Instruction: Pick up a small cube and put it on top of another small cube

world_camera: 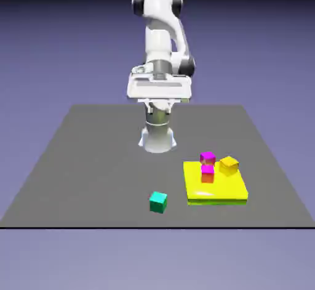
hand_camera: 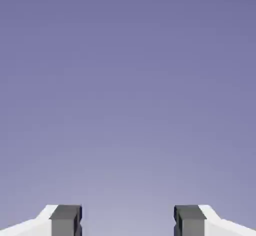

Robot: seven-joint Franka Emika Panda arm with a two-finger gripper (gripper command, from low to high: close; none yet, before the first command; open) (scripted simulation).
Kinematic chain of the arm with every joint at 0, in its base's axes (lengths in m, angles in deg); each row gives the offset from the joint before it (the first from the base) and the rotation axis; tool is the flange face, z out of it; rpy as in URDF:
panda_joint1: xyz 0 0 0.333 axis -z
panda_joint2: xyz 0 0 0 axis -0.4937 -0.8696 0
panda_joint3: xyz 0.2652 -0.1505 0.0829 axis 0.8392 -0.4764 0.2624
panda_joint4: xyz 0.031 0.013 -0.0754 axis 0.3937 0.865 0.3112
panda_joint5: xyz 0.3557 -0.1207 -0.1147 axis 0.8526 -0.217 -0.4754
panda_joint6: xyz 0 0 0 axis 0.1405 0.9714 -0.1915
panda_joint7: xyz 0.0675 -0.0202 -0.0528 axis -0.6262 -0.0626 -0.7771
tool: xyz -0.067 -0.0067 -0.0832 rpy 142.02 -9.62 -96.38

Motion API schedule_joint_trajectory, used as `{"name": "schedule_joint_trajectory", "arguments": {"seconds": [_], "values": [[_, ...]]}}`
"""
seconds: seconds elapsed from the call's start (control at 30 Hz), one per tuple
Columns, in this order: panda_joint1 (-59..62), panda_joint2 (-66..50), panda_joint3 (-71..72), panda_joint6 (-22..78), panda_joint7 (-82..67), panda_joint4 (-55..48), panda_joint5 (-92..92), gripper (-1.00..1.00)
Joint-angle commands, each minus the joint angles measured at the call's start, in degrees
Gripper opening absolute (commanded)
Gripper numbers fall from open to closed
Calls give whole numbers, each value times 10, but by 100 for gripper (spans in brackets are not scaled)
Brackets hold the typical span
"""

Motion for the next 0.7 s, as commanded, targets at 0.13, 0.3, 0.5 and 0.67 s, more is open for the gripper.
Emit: {"name": "schedule_joint_trajectory", "arguments": {"seconds": [0.13,0.3,0.5,0.67], "values": [[8,-104,0,112,18,-83,15,0],[16,-208,-1,224,36,-166,31,0],[25,-332,-1,359,58,-265,49,0],[33,-436,-1,471,76,-348,65,0]]}}
